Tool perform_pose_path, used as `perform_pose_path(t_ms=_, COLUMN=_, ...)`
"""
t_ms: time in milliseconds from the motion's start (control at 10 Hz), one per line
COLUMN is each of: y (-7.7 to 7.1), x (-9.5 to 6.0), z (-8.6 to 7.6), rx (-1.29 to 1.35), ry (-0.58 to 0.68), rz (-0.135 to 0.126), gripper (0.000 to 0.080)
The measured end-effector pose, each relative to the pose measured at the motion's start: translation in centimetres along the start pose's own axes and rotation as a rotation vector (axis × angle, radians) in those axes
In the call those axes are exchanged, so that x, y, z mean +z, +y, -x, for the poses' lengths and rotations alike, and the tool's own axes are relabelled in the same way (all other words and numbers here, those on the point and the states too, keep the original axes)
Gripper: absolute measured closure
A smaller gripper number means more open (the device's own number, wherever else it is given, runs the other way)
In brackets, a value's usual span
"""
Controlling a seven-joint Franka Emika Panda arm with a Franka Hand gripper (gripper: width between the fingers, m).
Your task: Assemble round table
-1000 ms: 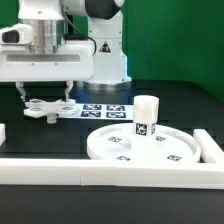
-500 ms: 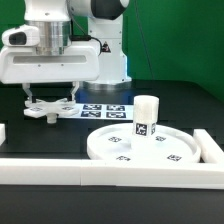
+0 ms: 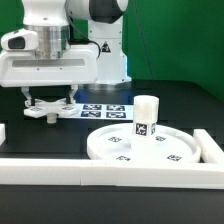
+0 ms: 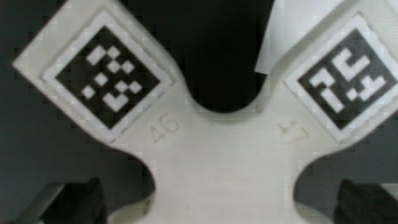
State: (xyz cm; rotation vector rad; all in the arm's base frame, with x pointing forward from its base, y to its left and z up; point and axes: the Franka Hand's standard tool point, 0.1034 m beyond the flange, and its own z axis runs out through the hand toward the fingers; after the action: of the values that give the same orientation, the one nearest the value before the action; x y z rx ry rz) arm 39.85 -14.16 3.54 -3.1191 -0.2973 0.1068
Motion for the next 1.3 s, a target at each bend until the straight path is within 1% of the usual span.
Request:
perform_pose_path(t_ms=600, y=-0.11, x=0.14, z=0.13, rx=-0.002, ry=-0.004, rz=-0.001, gripper=0.0151)
perform_pose_path(t_ms=800, y=-0.12, x=0.51, z=0.28, rx=-0.002, ry=-0.012, rz=-0.002, gripper=0.0151)
perform_pose_path(t_ms=1100, y=-0.20, x=0.97, z=0.03, rx=-0.005, ry=-0.020, rz=-0.001, gripper=0.0151)
perform_pose_path(t_ms=1300, y=-0.18, x=0.98, z=0.05, rx=-0.006, ry=-0.020, rz=-0.001, gripper=0.0151)
